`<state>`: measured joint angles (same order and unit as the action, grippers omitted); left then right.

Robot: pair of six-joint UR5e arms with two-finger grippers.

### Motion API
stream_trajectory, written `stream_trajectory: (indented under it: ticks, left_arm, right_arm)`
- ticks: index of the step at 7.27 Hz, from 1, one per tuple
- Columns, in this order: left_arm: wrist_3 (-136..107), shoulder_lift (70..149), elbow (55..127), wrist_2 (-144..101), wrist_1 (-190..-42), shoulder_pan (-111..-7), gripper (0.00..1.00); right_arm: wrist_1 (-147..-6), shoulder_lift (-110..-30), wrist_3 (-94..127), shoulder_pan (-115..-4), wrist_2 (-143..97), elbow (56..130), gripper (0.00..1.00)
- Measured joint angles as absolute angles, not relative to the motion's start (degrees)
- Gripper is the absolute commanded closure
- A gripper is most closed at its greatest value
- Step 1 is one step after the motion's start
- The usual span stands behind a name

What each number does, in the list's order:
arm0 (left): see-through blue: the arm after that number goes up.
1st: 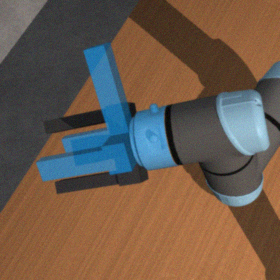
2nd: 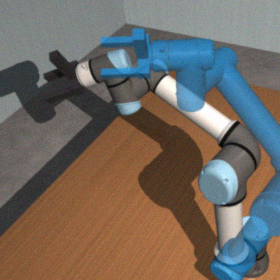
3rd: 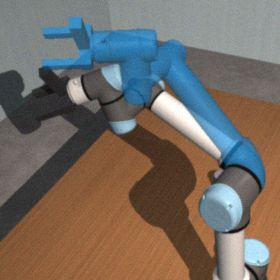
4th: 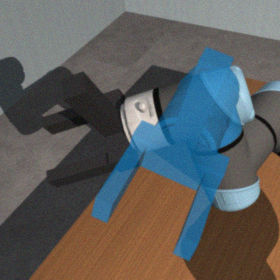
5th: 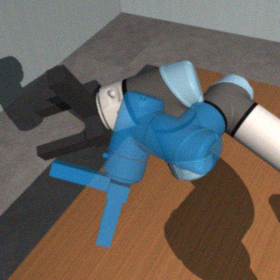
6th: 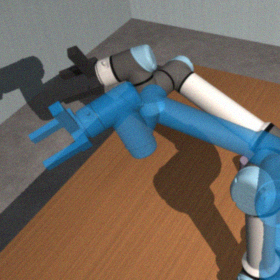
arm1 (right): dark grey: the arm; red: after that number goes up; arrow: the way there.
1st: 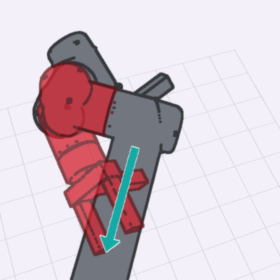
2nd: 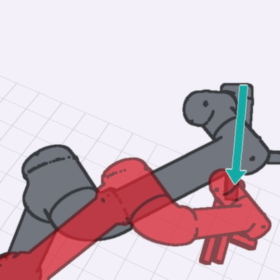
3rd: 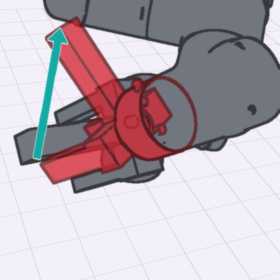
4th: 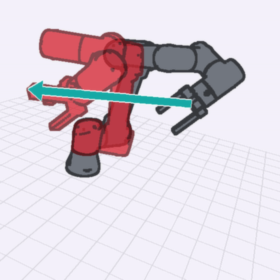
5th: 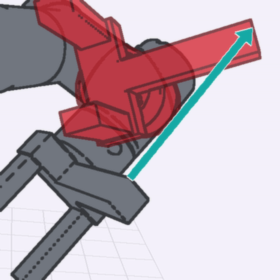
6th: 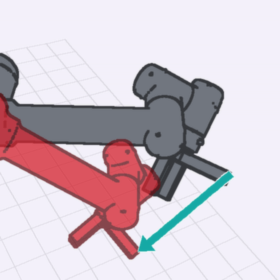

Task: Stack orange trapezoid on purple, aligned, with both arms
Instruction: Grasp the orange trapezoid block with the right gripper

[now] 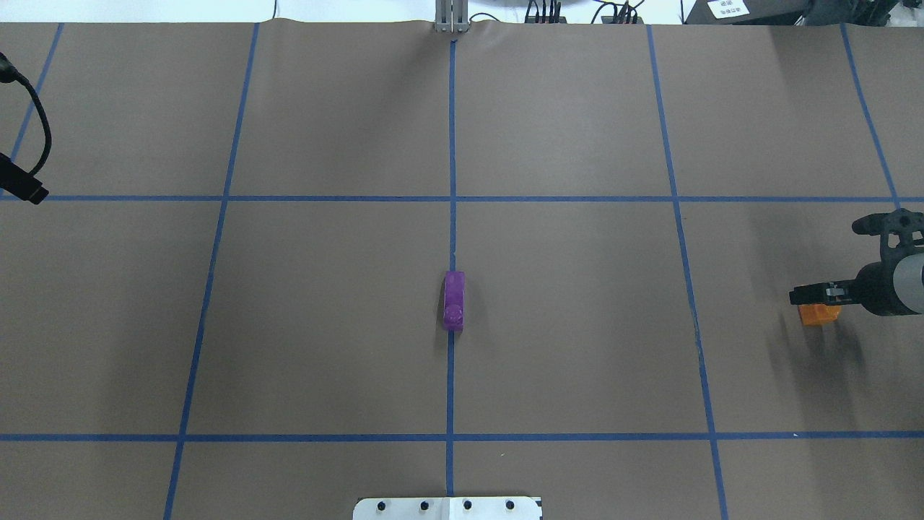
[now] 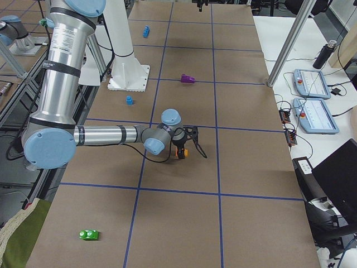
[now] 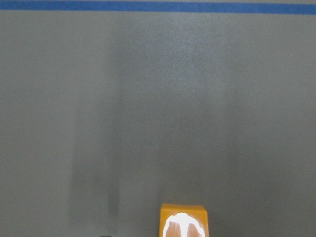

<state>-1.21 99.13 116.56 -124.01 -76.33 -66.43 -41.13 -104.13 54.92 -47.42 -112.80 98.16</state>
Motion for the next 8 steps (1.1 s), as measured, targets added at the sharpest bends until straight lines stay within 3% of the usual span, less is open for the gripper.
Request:
stream_trajectory:
  ticks: [1, 2, 5, 7, 8]
  left_arm:
    - [-1.33, 99.13, 116.60, -124.01, -76.33, -66.40, 0.00]
    - [-1.38, 99.14, 116.62, -124.02, -76.36, -66.37, 0.00]
    - [-1.41, 99.14, 116.62, -124.01, -76.38, -66.36, 0.00]
    - [-1.41, 99.14, 116.50, -124.01, -76.38, -66.36, 0.00]
    - [-1.39, 99.13, 116.42, -124.01, -76.38, -66.37, 0.00]
  right_arm:
    - [-41.08, -105.02, 54.82, -47.39, -112.60, 98.16, 0.55]
    - [-41.05, -105.60, 54.78, -47.35, -112.41, 98.18, 0.62]
    - [-41.10, -105.55, 54.76, -46.72, -112.40, 98.56, 0.63]
    - [-41.07, -105.41, 54.65, -46.38, -112.41, 98.76, 1.00]
    - [-41.19, -105.36, 54.54, -46.34, -112.51, 99.24, 1.00]
